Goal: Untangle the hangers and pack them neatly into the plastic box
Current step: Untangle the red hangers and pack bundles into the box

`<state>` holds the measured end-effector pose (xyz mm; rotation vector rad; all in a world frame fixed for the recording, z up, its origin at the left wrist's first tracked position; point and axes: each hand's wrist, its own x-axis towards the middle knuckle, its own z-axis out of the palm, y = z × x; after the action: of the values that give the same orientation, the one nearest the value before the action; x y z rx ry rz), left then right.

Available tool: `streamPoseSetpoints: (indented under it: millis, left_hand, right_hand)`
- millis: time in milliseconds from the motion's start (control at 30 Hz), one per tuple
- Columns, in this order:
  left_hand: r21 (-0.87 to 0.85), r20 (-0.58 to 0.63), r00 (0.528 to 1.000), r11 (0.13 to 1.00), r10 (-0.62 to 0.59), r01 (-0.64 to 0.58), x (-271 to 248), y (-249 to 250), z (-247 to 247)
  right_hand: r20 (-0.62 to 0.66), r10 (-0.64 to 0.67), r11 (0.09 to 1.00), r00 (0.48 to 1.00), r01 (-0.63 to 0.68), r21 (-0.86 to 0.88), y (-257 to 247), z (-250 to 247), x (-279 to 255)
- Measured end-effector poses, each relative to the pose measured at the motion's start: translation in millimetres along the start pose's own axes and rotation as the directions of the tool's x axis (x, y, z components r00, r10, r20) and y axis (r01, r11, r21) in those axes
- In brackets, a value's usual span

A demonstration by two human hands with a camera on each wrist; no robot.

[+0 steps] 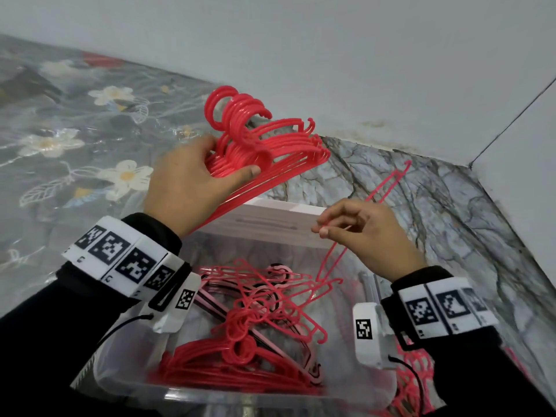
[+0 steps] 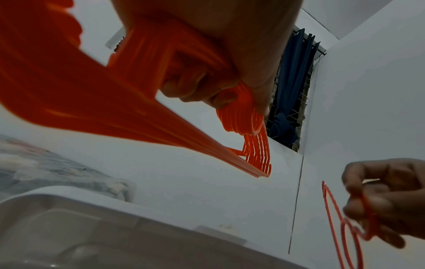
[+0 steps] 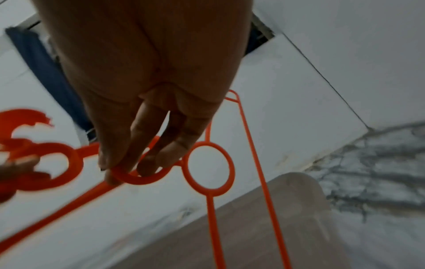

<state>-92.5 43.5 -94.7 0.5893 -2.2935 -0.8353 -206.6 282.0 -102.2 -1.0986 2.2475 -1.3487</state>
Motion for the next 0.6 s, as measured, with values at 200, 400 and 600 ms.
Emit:
streamPoseSetpoints:
  millis: [200,400,600]
  left_hand:
    - [0.019,0.026,0.999,1.0,0.021,-0.021,-3,3,3]
    - [0.024,0.046,0.999,0.999,0.023,-0.024,-5,5,6]
    - [0.035,0.05,0.999,0.999,0.018,-0.02,-6,4,4]
  right_hand:
    - [0.178,0.113,0.861,0.977,-0.007,-0.509,37,32,2]
    - [0.225,0.225,0.725,0.948,-0.009,-0.689,79,59,-1]
    - [-0.103,0.063,0.782,0.993,-0.113,-0.614,83,57,6]
